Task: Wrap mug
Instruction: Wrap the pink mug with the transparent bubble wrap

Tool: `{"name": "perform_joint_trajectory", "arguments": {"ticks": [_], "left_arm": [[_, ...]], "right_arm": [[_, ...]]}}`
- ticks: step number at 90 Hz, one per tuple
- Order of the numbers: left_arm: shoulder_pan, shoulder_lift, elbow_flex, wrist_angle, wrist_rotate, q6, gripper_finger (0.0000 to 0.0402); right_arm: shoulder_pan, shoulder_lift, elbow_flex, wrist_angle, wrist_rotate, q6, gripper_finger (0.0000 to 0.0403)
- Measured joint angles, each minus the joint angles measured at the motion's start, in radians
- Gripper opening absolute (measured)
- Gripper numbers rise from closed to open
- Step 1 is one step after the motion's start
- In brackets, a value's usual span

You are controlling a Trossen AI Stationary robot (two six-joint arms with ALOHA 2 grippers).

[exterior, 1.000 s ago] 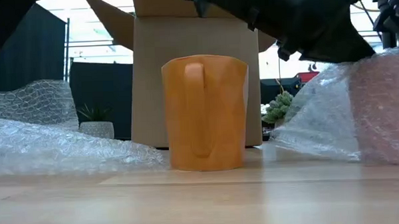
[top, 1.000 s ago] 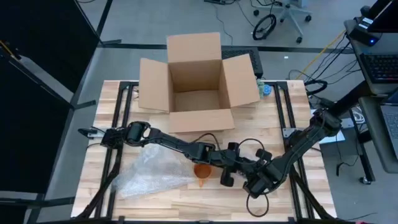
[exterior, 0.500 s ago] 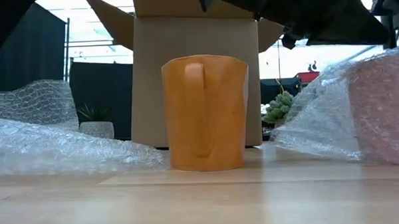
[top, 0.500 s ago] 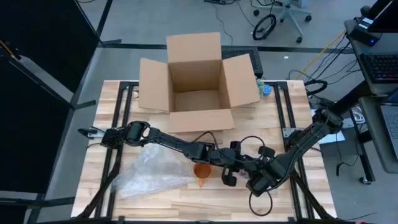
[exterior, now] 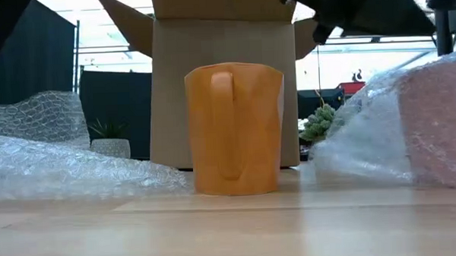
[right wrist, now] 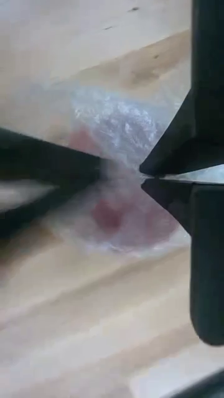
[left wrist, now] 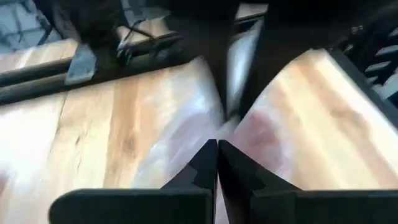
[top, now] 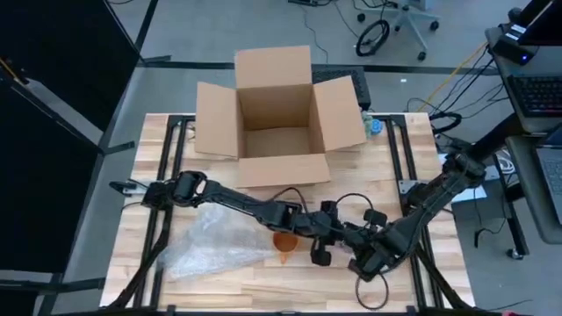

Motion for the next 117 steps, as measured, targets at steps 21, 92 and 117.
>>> {"name": "perform_joint_trajectory", "arguments": {"ticks": [21,92,117], "left_arm": [[-0.005,-0.013,0.003,0.010,-0.002,-0.008,0.0000],[-0.004,-0.014,-0.028,-0.002,0.008,-0.010,0.0000],[-0.003,-0.016,-0.036,-0.003,0.007,-0.009,0.0000]], "right_arm": [[0.016,0.003,-0.001,0.071,0.024,-0.035,0.0004],[0.036,0.005,0.119,-0.178,0.210,0.111,0.0004],[0.067,0.006,0.106,-0.153,0.200,0.147,0.0004]]}}
